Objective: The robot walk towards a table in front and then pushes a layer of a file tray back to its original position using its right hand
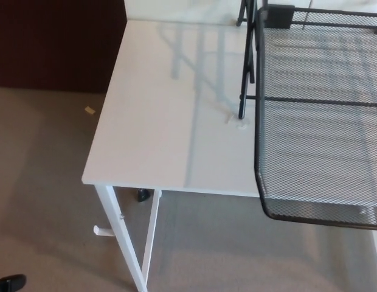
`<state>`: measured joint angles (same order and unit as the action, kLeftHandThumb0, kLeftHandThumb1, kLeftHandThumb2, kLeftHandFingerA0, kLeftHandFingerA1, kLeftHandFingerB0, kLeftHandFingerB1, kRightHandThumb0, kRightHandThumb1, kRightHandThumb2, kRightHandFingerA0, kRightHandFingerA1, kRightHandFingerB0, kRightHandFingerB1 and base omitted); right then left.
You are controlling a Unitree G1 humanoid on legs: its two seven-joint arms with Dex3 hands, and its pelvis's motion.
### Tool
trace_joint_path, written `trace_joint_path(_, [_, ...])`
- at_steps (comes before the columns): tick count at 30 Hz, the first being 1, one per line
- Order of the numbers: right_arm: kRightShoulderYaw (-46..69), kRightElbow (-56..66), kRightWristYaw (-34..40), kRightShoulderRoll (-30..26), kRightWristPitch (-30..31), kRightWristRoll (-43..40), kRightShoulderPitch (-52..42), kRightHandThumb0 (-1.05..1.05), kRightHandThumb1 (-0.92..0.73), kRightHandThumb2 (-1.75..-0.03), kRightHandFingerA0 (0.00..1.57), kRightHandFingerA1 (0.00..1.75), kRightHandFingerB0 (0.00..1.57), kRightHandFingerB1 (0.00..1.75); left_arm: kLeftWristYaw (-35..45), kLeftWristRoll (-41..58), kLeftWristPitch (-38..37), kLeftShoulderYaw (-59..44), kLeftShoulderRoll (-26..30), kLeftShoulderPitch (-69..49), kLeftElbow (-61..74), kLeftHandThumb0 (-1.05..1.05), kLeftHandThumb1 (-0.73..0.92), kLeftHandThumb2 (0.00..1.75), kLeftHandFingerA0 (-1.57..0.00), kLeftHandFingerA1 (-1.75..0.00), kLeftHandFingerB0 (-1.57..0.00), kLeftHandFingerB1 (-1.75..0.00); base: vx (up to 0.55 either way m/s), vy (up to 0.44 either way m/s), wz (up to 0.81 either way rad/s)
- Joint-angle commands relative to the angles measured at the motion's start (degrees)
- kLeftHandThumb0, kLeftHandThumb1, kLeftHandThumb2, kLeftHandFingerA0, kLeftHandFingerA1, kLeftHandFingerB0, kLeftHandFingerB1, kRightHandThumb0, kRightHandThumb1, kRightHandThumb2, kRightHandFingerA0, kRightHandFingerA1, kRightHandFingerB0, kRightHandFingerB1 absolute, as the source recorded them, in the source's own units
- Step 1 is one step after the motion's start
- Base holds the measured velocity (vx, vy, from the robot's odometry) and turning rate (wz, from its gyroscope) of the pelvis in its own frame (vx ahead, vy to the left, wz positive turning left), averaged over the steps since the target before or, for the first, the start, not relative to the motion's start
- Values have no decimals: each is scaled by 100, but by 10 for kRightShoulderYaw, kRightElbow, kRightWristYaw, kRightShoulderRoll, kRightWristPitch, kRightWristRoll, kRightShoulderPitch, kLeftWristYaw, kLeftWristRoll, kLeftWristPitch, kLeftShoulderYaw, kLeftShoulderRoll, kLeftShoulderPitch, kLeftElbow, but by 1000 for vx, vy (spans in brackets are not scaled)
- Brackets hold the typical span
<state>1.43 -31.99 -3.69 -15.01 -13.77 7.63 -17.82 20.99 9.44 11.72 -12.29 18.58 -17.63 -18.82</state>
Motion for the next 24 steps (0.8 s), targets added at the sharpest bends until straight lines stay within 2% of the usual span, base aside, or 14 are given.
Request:
trace_joint_path(1, [-1, -3, 10, -5, 2, 8, -1, -64, -49, -83, 53, 63, 33, 49, 0, -1, -3, -4, 7, -2, -4, -9, 38, 82, -31, -55, -25, -51, 0, 0, 0])
trace_joint_path(2, [-1, 2, 11, -4, 2, 8, -3, -64, -48, -83, 53, 63, 34, 49, 1, -1, -3, -4, 7, -3, -2, -9, 39, 82, -30, -55, -24, -51, 0, 0, 0])
trace_joint_path(3, [0, 11, 12, -5, 4, 9, -9, -62, -48, -83, 52, 62, 33, 49, -1, -2, -2, -2, 5, -4, 0, -14, 57, 57, -40, -43, -36, -37, 0, 0, 0])
trace_joint_path(11, [-17, 155, -13, 12, 3, -2, -84, -61, -47, -82, 53, 62, 34, 49, -5, -4, -10, -7, 8, -1, -13, -11, 55, 56, -42, -42, -38, -37, 0, 0, 0])
trace_joint_path(22, [-15, 269, -36, 7, -17, -21, -175, -60, -47, -83, 48, 62, 32, 48, -4, -10, -17, -1, 7, -2, -23, -12, 54, 56, -39, -41, -37, -37, 0, 0, 0])
trace_joint_path(23, [-16, 291, -39, 4, -28, -22, -191, -54, -59, -58, 54, 56, 36, 35, -3, -8, -16, -2, 7, 0, -24, -9, 37, 81, -30, -55, -25, -51, 0, 0, 0])
trace_joint_path(24, [-14, 336, -52, 3, -63, -43, -232, -50, -58, -58, 55, 54, 37, 34, -1, -7, -17, -2, 7, 1, -23, -9, 37, 81, -29, -55, -25, -51, 0, 0, 0])
